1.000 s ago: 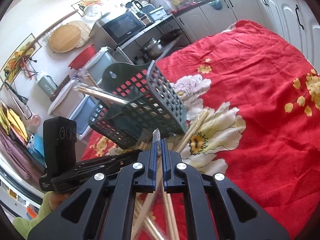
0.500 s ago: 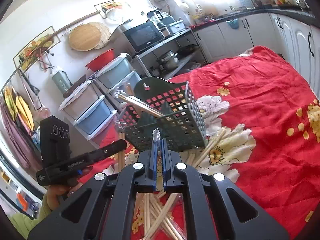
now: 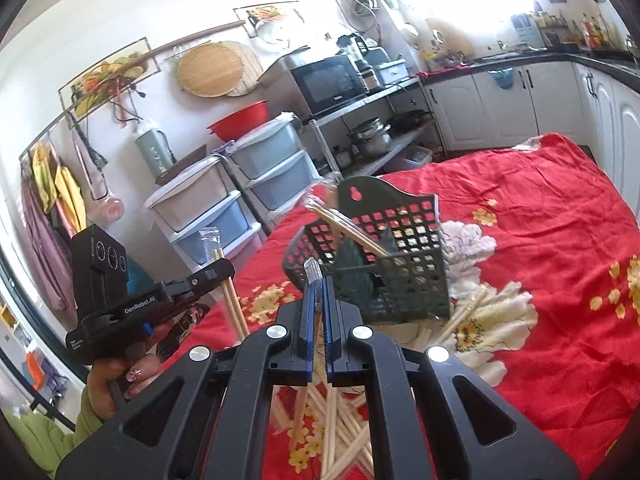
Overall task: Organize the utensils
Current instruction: 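Lift both held chopsticks upright and carry them over the green caddy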
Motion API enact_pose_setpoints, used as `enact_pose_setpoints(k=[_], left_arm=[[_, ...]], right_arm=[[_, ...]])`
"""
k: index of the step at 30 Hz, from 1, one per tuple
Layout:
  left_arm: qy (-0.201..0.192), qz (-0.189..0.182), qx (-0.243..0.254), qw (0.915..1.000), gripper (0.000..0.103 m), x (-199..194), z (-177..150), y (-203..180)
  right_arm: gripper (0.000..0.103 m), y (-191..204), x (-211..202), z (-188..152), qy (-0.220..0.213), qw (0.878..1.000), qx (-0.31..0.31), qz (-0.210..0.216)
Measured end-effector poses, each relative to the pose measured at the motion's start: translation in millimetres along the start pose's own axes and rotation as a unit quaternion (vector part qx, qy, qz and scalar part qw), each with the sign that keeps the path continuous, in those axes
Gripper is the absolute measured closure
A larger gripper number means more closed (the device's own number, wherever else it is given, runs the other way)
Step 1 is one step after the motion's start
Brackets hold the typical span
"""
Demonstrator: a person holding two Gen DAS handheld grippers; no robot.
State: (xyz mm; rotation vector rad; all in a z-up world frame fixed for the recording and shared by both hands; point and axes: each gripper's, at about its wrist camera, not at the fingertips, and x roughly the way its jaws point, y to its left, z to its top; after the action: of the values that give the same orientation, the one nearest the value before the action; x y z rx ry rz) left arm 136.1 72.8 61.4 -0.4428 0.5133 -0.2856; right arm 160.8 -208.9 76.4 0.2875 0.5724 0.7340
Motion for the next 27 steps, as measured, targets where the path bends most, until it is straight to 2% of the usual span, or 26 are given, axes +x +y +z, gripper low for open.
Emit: enact_pose_setpoints(k=[14, 27], left_arm=[[-0.040, 0.008, 0.006, 0.9991, 0.100, -20.7, 25.5, -3.6], [-0.081, -0.007, 0.024, 0.9964, 0.100, -32.4, 59.3, -20.8]], right_arm=[[0.099, 31.3, -0.3, 25.3, -0.020, 0.998, -0.048, 0.030], [0.099, 39.6, -19.5, 56.6, -0.068, 0.996, -0.060, 0.021]])
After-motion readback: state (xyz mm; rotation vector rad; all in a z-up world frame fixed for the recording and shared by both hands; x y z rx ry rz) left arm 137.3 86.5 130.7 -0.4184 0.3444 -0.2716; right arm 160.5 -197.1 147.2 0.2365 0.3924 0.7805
